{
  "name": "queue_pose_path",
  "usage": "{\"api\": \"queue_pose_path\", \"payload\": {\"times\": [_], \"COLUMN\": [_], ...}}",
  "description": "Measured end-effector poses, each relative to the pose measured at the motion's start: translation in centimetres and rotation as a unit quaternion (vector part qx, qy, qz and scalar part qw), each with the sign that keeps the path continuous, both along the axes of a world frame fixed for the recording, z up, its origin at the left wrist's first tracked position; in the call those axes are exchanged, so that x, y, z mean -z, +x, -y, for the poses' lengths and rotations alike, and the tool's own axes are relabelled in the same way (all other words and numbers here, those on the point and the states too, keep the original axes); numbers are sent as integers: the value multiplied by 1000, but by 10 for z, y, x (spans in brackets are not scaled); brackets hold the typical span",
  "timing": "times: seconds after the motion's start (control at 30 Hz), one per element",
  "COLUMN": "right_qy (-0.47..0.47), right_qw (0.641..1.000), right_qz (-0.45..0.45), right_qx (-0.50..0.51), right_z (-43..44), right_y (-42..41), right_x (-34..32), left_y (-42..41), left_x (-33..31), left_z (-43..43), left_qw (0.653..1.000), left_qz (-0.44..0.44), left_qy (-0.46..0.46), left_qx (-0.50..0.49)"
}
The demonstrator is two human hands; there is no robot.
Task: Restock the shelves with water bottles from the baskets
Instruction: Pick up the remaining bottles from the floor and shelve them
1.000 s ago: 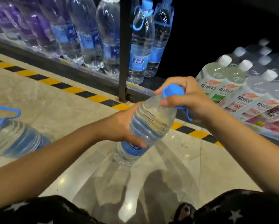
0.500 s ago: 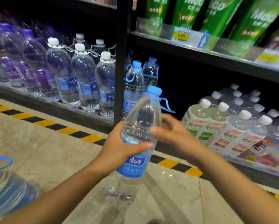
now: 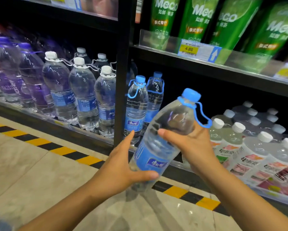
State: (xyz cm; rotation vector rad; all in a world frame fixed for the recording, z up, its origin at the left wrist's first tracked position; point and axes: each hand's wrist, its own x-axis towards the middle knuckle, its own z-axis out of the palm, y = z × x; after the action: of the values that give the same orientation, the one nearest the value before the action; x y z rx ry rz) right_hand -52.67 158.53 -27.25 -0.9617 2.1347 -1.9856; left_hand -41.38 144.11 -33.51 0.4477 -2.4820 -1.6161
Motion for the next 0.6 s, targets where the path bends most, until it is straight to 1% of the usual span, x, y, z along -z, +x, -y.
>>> {"api": "queue_pose_path", "payload": {"times": [0.07, 0.23, 0.3, 0.37, 0.43, 0.5, 0.53, 0.6], "right_qy": [-6, 35, 53, 64, 78, 99, 107, 115], "right_qw": [999, 988, 986, 985, 982, 981, 983, 985], "right_qz": [-47, -130, -139, -141, -145, -141, -130, -111], "right_qx": [23, 73, 77, 78, 88, 85, 77, 63], "right_z": [1, 14, 23, 34, 46, 57, 61, 69], "right_y": [-18, -57, -70, -83, -95, -106, -112, -122], "right_x": [-4, -8, -3, 6, 18, 31, 39, 53], "left_y": [-1, -9, -12, -16, -18, -20, -20, -19], "left_x": [13, 37, 42, 50, 60, 70, 77, 91], "left_z": [6, 13, 19, 25, 29, 34, 37, 42], "left_qw": [997, 983, 964, 937, 919, 902, 895, 897], "left_qz": [35, 97, 143, 174, 178, 151, 139, 171], "left_qy": [-53, -152, -224, -303, -351, -404, -423, -407], "left_qx": [-32, -26, 5, 28, 28, 21, 17, 19]}}
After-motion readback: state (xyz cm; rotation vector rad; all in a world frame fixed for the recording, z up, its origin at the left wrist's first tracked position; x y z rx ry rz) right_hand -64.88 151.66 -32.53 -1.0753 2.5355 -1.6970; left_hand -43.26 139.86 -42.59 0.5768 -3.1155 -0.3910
